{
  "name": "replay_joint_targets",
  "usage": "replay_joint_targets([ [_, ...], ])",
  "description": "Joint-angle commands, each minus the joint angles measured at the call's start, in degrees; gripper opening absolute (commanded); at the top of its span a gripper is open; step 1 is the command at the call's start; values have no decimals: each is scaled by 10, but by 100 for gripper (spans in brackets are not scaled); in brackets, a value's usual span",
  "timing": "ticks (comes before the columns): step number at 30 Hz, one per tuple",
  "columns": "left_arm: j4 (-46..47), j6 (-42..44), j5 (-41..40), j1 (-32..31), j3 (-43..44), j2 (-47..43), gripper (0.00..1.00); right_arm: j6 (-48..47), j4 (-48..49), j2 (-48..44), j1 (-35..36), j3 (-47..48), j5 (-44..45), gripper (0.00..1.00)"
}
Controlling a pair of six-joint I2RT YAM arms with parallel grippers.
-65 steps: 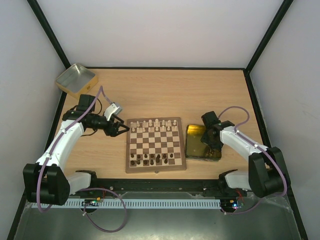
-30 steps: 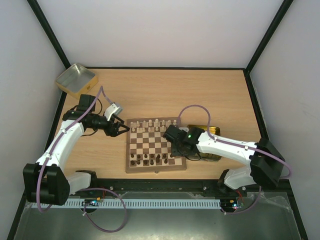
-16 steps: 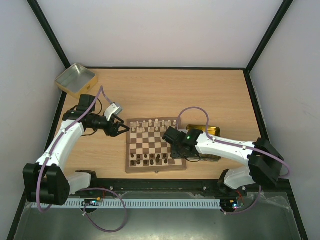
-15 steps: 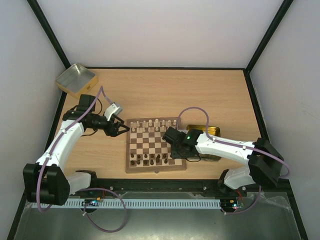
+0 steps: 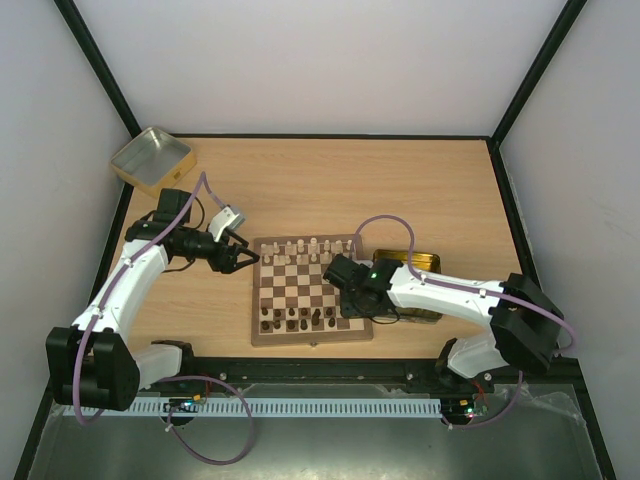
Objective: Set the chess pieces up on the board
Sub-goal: Place the chess piece on the chessboard.
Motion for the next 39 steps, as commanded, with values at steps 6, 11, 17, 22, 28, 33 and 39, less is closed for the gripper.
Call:
replay_joint_targets([
  [6, -4, -1, 8, -3, -4, -3, 66, -4, -3, 6, 6, -2, 9, 16],
  [11, -4, -1, 10, -3, -4, -2, 66, -3, -5, 5, 6, 1, 11, 19],
  [17, -5, -1, 10, -3, -3, -1, 66, 1, -31, -3, 5, 23, 40, 20],
  [22, -5, 0, 10, -3, -3, -1, 66, -1, -64, -2, 6, 63, 81, 21],
  [28, -5, 0, 10, -3, -4, -4, 66, -10, -72, 10, 6, 110, 84, 21],
  [33, -4, -1, 9, -3, -4, -2, 66, -6, -65, 22, 34, 150, 61, 21],
  [39, -4, -1, 9, -3, -3, 0, 66, 8, -59, 55, 97, 192, 39, 21],
])
